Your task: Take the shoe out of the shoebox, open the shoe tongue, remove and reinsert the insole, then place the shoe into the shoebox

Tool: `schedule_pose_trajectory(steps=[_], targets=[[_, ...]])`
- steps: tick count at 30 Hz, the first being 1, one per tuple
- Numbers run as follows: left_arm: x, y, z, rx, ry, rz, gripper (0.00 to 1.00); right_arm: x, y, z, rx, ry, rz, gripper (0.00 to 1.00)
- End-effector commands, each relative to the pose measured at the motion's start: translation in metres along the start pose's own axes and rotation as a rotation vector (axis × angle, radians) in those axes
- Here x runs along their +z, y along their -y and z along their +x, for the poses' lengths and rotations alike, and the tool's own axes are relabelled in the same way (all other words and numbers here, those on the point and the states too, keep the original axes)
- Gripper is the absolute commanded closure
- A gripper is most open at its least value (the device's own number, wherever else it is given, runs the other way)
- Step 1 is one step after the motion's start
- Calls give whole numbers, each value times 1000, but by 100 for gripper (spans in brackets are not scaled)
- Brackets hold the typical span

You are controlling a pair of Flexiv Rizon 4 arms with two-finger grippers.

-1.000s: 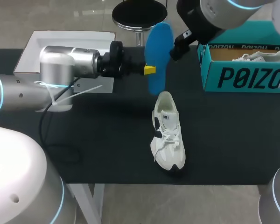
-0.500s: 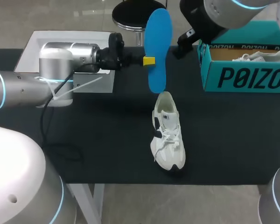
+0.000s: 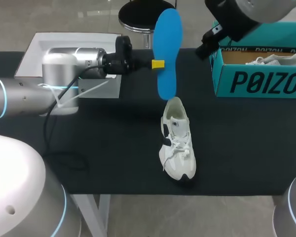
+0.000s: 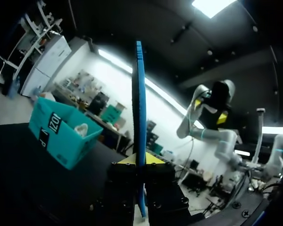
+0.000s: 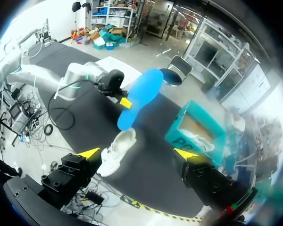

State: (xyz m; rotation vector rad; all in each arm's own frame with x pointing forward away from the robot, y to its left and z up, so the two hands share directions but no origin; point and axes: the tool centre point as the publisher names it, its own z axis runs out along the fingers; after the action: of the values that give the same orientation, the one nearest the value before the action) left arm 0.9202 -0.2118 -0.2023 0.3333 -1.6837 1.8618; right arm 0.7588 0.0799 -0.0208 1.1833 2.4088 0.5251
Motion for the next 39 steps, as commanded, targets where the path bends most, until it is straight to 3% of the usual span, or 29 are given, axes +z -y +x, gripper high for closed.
schedule_pose_trajectory(steps=[1, 3, 5, 15, 23, 28, 39], targets=[[3, -2, -1, -51, -15, 13, 100, -5, 5, -1, -2, 3, -11, 0], [6, -1, 2, -62, -24, 7, 100, -5, 5, 0, -3, 4, -21, 0], [8, 1, 7, 84, -29, -37, 100, -5, 5, 2, -4, 4, -23, 0], [8, 1, 7, 84, -29, -37, 100, 2, 2, 4, -6, -5, -28, 0], [-3, 14, -7, -533, -97, 160, 100, 0, -2, 2, -18, -5, -27, 0], [-5, 11, -8, -635, -99, 140, 100, 4, 0, 2, -17, -7, -33, 0], [7, 10, 15, -643, -86, 90, 100, 8, 4, 1, -6, -11, -50, 0]])
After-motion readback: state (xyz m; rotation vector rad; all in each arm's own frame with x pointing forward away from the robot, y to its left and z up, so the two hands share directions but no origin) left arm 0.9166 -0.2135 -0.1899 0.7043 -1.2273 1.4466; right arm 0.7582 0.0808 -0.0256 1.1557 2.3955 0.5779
